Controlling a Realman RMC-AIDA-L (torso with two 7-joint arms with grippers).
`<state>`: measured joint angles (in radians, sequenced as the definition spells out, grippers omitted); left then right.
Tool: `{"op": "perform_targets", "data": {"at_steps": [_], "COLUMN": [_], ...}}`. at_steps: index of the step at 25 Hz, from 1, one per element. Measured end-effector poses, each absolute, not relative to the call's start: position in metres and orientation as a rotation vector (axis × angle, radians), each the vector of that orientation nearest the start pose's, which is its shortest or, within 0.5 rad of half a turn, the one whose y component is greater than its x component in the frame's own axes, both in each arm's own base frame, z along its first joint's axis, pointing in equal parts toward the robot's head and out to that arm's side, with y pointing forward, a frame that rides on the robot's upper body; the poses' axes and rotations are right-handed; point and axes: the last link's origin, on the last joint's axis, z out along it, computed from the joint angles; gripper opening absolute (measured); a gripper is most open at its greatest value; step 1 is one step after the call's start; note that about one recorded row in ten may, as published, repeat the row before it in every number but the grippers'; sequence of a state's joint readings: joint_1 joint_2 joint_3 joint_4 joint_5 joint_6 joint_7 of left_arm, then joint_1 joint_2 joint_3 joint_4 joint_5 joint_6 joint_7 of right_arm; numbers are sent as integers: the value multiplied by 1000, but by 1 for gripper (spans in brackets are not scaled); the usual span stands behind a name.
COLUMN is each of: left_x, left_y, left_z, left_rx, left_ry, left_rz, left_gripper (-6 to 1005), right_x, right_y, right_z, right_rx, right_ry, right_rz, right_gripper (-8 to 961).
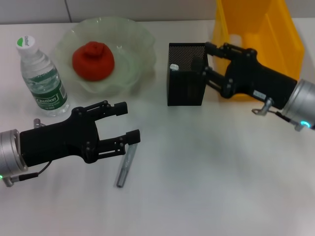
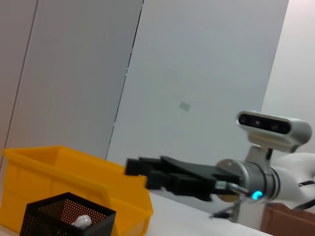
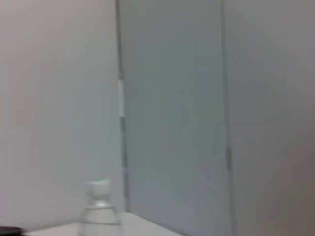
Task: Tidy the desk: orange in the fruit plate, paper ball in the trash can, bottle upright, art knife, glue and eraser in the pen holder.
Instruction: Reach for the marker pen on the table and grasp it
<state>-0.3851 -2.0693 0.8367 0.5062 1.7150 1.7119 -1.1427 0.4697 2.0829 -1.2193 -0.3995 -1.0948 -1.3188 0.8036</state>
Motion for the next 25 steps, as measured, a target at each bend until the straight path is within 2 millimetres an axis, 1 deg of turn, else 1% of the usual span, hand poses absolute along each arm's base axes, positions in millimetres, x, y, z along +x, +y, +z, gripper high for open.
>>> {"op": "perform_targets", "data": {"at_steps": [4, 8, 9, 10, 12, 13, 14, 17, 19, 20, 21, 22, 23, 25], "left_x": [-271, -271, -270, -270, -269, -269, -264, -262, -244, -244, -235, -235, -220, -207], "left_y": [272, 272, 276, 277, 278, 278, 282, 285, 300, 300, 305, 305, 316, 326], "left_z": [-13, -12, -13, -13, -13, -13, -13, -11, -1, -1, 1, 1, 9, 18], "left_rx": [-2694, -2689, -2680, -2680, -2681, -2681, -2693, -2700, -2800, -2800, -2853, -2853, -2903, -2904], "left_ry": [-519, -517, -517, -516, -514, -514, -544, -567, -649, -649, -681, -681, -764, -858], "left_rz": [-1060, -1065, -1052, -1051, -1051, -1051, -1061, -1064, -982, -982, -922, -922, -804, -686], "left_gripper": [676, 675, 675, 675, 674, 674, 674, 673, 673, 673, 673, 672, 672, 672], "right_x": [247, 250, 253, 253, 255, 258, 260, 269, 275, 277, 280, 281, 282, 284], "right_y": [317, 289, 277, 277, 271, 269, 267, 261, 257, 256, 254, 254, 253, 252], "right_z": [-45, -52, -55, -55, -58, -59, -60, -61, -59, -57, -57, -56, -56, -55], "right_rx": [-2505, -2637, -2683, -2683, -2710, -2711, -2707, -2669, -2633, -2616, -2604, -2596, -2589, -2574], "right_ry": [395, 386, 373, 373, 379, 395, 411, 444, 465, 477, 490, 499, 506, 521], "right_rz": [1006, 1037, 1030, 1030, 1017, 1014, 1013, 1012, 1014, 1015, 1016, 1017, 1018, 1021], "right_gripper": [485, 493, 495, 498, 502, 579, 657, 653, 651, 650, 650, 650, 651, 651]}}
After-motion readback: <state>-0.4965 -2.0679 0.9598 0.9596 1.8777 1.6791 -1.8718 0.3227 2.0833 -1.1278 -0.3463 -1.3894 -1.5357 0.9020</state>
